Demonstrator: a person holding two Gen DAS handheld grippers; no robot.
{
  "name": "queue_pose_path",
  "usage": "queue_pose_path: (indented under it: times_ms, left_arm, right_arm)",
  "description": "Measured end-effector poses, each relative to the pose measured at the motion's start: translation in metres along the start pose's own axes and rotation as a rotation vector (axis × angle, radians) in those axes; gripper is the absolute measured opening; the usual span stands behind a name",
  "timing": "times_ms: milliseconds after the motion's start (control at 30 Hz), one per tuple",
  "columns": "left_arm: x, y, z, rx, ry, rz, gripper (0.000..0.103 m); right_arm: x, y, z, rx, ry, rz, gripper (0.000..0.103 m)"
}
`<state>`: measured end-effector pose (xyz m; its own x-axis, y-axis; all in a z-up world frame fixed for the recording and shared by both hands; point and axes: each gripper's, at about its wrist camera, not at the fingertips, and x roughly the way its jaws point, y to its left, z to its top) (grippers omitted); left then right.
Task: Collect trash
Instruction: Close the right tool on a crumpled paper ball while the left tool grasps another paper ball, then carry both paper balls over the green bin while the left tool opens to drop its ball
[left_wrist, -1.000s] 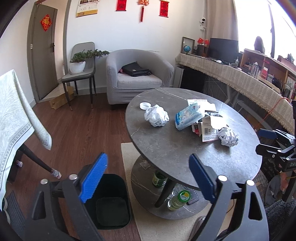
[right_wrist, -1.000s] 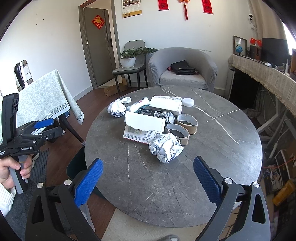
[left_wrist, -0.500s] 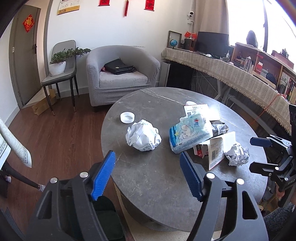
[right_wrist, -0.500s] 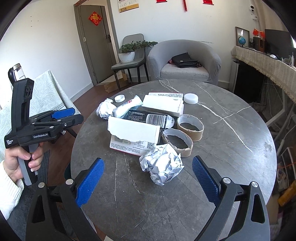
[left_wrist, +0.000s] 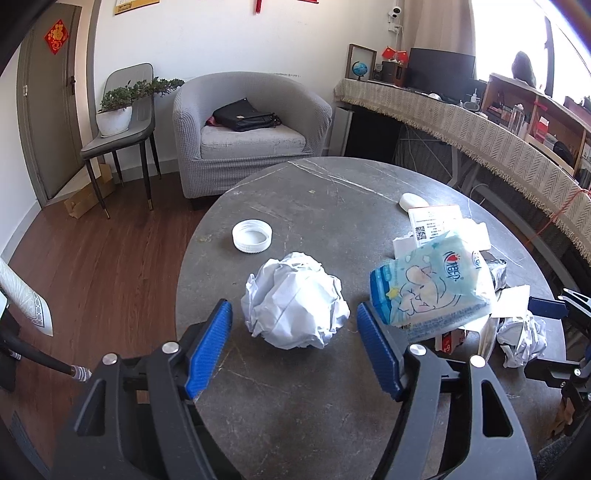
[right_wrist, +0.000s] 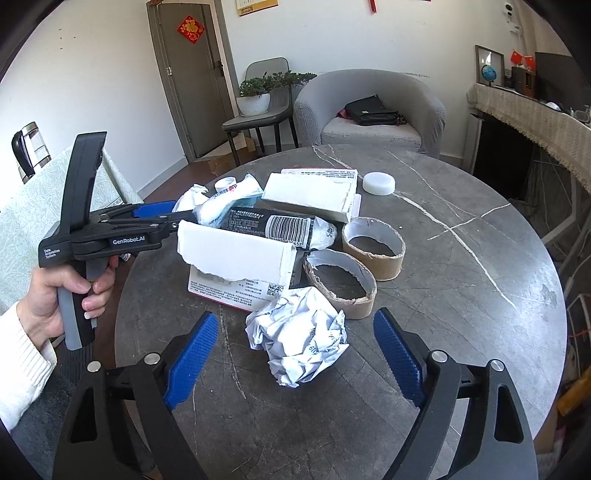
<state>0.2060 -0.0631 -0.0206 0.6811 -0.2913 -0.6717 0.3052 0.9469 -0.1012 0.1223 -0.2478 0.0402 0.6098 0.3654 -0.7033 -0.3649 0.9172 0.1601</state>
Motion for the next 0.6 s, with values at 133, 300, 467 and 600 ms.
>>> queue_pose_path:
  times_ms: [133,300,467,600]
  left_arm:
    - [0.004,-0.001,0.001,-0.014,0.008,0.001,0.057]
    - [-0.002,-0.001,0.000,-0.040,-0.011,0.014,0.054]
    - [-0.018,-0.002,-0.001,-0.050,-0.039,0.002,0.054]
    - [-0.028,-0.006,-0.002,-0.056,-0.051,-0.018,0.054]
  right_arm:
    - [0.006,0.002,-0.001,-0.018,0.015,-0.013,0.079]
    - [0.012,-0.001,-0.001,-0.005,0.025,-0.018,0.068]
    - [0.014,0.000,-0.001,-0.013,0.035,-0.026,0.062]
    - [0.011,0.003,-0.004,-0.030,0.046,-0.040,0.057]
